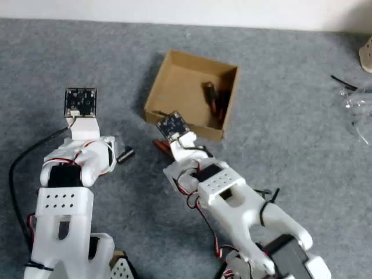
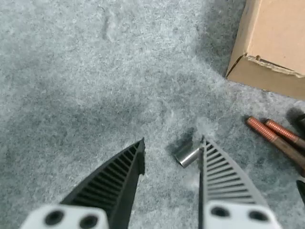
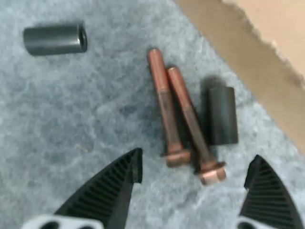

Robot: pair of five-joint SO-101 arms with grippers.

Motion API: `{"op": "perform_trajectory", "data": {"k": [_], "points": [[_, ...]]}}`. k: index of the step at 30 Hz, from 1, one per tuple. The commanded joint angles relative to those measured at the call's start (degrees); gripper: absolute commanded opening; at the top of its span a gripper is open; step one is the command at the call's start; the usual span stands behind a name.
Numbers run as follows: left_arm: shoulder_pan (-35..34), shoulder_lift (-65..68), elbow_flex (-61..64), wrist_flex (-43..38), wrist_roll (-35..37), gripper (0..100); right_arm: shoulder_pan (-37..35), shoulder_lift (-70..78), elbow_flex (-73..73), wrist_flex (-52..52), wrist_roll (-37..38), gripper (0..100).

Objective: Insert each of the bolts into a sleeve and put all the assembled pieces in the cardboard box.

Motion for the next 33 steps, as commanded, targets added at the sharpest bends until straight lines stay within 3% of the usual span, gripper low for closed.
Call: {"op": "perform_trajectory", "data": {"k": [1, 21, 28, 33], "points": [[-0.7, -1.1, -0.6, -1.1, 0.4, 18, 1.4, 0.1, -5.6, -2.2, -0.4, 32.1], [-0.6, -1.1, 0.1, -1.7, 0.3, 18, 6.9, 18.1, -19.1, -2.2, -0.4, 32.1], [-0.6, -1.1, 0.3, -2.1, 0.3, 18, 9.7, 18.4, -20.3, -2.2, -0.6, 32.0], [-0.6, -1.1, 0.3, -2.2, 0.3, 18, 10.1, 15.6, -19.8, -2.1, -5.2, 32.0]]}}
